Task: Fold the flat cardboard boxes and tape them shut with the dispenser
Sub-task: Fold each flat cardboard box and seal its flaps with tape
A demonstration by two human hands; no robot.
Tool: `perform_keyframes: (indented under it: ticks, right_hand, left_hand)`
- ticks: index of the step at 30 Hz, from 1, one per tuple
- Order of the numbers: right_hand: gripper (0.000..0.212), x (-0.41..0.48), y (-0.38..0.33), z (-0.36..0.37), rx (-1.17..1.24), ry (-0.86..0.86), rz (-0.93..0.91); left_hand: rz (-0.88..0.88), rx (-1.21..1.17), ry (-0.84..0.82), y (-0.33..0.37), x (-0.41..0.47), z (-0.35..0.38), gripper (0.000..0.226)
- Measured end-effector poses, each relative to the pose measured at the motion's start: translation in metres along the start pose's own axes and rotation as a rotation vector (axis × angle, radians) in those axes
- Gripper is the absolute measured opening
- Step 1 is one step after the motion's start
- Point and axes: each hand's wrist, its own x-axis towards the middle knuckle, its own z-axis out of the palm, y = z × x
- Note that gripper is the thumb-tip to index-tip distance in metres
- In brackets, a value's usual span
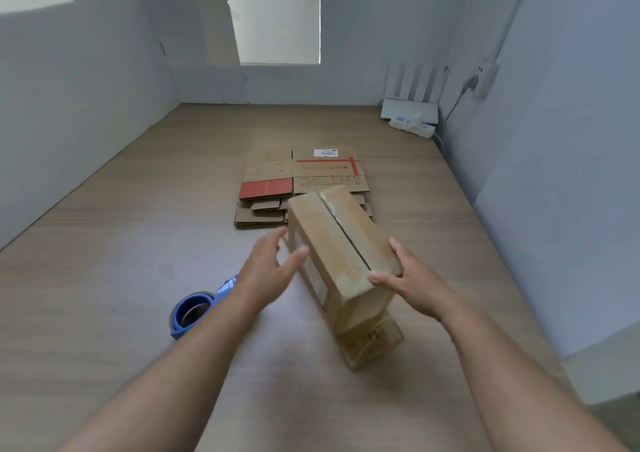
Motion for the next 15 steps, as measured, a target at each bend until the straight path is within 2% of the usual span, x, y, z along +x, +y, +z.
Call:
perform_keyframes:
  ticks: [2, 4, 7, 10, 12, 14, 15]
  right_hand:
    - [0.089, 0.0, 0.017, -0.021, -0.039, -0.103, 0.013]
    - [0.09, 0.0, 0.029, -0.035, -0.044, -0.19, 0.019]
    - [0.084, 0.001, 0.035, -0.046, -0.039, -0.207, 0.021]
    - [0.082, 0.01, 0.039, -0.048, -0.009, 0.058, 0.053]
    - [0.076, 0.013, 0.039, -0.048, -0.118, 0.276, 0.107]
    - [0.049, 0.008, 0.036, -0.045, -0.19, 0.432, 0.126]
    - [0.042, 0.003, 0.033, -0.041, -0.171, 0.467, 0.121]
  left_hand:
    - [-0.051, 0.0, 0.035, 0.006, 0.018, -0.003, 0.075]
    - [-0.108, -0.005, 0.001, 0.014, 0.032, 0.001, 0.081]
    - [-0.165, 0.025, -0.062, 0.024, 0.041, 0.013, 0.077]
    - [-0.296, -0.041, -0.037, 0.024, 0.042, 0.017, 0.073]
    - [-0.357, -0.049, 0.016, 0.024, 0.037, 0.02, 0.076]
    - [-0.398, 0.019, 0.08, 0.026, 0.03, 0.026, 0.08]
    - [-0.418, 0.045, 0.113, 0.028, 0.025, 0.029, 0.082]
